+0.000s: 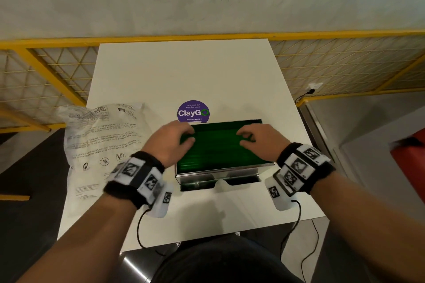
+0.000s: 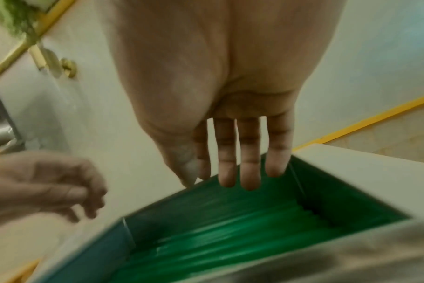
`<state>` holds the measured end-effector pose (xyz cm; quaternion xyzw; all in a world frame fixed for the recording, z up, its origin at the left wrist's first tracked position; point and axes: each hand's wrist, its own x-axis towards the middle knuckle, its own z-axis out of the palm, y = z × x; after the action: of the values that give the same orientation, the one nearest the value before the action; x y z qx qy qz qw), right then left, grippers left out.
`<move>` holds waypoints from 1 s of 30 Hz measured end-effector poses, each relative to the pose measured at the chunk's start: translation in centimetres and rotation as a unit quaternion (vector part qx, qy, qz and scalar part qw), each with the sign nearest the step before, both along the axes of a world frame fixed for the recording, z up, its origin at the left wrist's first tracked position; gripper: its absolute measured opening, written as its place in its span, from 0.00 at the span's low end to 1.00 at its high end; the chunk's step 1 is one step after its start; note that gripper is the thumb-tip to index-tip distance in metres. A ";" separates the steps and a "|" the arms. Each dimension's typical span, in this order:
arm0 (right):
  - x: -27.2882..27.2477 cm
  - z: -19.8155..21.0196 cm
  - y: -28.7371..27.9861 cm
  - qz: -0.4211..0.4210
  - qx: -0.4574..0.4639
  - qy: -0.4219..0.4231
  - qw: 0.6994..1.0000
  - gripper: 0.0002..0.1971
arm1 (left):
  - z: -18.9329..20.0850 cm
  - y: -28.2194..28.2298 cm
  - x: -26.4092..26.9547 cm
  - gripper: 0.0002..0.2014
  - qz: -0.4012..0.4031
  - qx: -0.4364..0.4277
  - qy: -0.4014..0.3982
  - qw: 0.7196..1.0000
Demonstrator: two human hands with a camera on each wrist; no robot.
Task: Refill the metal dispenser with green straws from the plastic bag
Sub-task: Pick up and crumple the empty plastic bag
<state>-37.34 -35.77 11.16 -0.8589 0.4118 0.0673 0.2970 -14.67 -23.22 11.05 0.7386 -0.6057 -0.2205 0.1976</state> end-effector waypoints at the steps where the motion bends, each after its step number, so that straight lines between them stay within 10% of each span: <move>1: -0.8 0.1 -0.1 -0.033 -0.003 -0.030 0.999 0.16 | 0.5 1.0 1.3 0.11 0.049 -0.030 0.017 0.998; 6: -5.7 -1.0 -0.1 -0.262 -0.022 -0.220 0.939 0.10 | -1.7 8.0 9.3 0.42 0.341 0.101 -0.049 0.933; 10: -8.2 -1.4 1.2 -0.403 -0.021 -0.328 0.854 0.12 | -7.4 11.0 10.2 0.65 0.330 0.278 0.013 0.902; 13: -8.6 -1.3 2.9 -0.414 -0.033 -0.340 0.844 0.12 | -11.2 11.7 8.8 0.68 0.312 0.304 0.053 0.898; 20: -3.6 -0.7 8.1 -0.245 -0.070 -0.288 0.923 0.11 | -15.2 12.0 7.8 0.46 0.262 0.320 -0.021 0.910; 25: 2.8 -0.9 12.6 0.063 -0.129 -0.205 0.968 0.13 | -14.4 12.4 8.5 0.22 0.242 0.265 -0.005 0.933; 30: 9.2 -0.2 14.9 0.191 0.024 -0.088 0.977 0.33 | -8.6 14.1 8.6 0.12 0.335 0.103 0.081 0.933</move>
<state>-28.13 -20.85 10.93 -0.9168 0.2107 0.0572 0.3345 -6.07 -9.15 2.45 0.8945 -0.2791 -0.2616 0.2315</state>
